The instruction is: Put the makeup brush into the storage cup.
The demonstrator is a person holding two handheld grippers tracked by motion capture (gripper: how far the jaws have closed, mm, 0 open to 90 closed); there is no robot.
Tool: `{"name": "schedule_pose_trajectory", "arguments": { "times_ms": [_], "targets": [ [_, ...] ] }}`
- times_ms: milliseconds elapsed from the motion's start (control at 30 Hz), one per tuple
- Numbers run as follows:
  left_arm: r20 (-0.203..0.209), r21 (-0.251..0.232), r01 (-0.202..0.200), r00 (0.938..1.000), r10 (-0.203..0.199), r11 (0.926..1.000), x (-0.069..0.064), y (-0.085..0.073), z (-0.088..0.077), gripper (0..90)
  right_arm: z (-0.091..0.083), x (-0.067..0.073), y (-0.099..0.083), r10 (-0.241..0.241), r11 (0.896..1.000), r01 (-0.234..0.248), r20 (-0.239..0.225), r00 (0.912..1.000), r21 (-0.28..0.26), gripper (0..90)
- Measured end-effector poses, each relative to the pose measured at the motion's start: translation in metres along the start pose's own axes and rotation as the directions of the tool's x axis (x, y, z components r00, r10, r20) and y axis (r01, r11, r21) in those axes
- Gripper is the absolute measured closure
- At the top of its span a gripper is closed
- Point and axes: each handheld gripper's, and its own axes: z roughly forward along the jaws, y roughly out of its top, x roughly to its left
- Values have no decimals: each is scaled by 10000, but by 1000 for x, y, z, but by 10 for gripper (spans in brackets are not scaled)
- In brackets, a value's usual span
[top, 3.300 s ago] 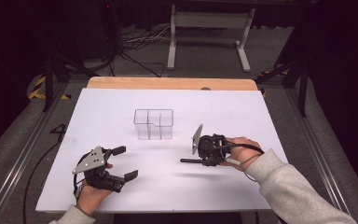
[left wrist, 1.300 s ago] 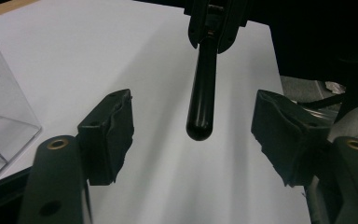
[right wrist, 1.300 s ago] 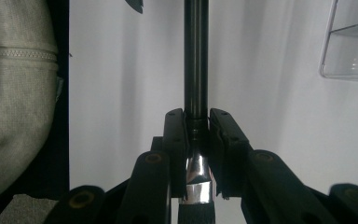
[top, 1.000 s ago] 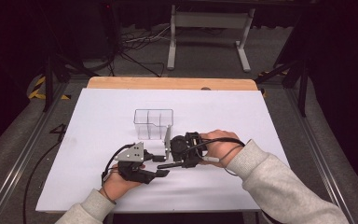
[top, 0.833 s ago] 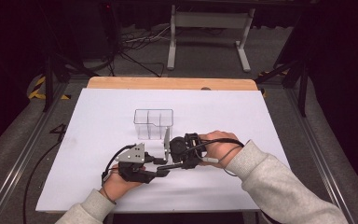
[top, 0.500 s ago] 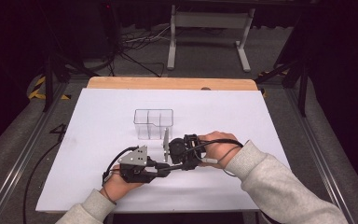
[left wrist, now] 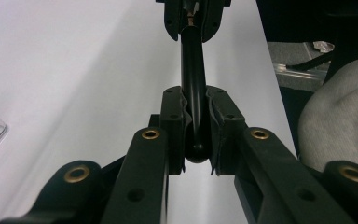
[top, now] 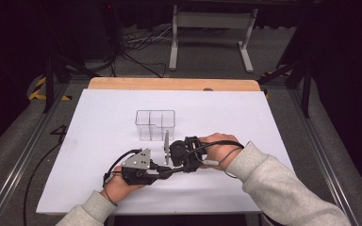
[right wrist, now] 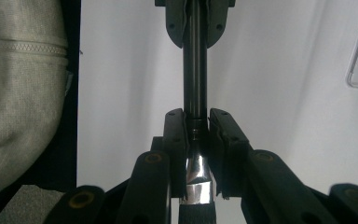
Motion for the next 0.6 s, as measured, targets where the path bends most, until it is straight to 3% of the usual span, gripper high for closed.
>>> {"name": "schedule_pose_trajectory", "arguments": {
  "times_ms": [367,533,600],
  "targets": [
    [3,115,63,10000,-63,9999,0,-1,2,786,1,0,0,-2,10000,2,41,10000,-40,774],
    [-125,-93,175,9998,-176,9998,1,-3,-1,788,-1,0,-4,263,9983,-254,172,9995,-534,760],
    [-235,40,276,9993,-275,9996,1,-4,1,788,-4,-1,-7,311,9964,-289,260,9992,-791,738]
  ]
}}
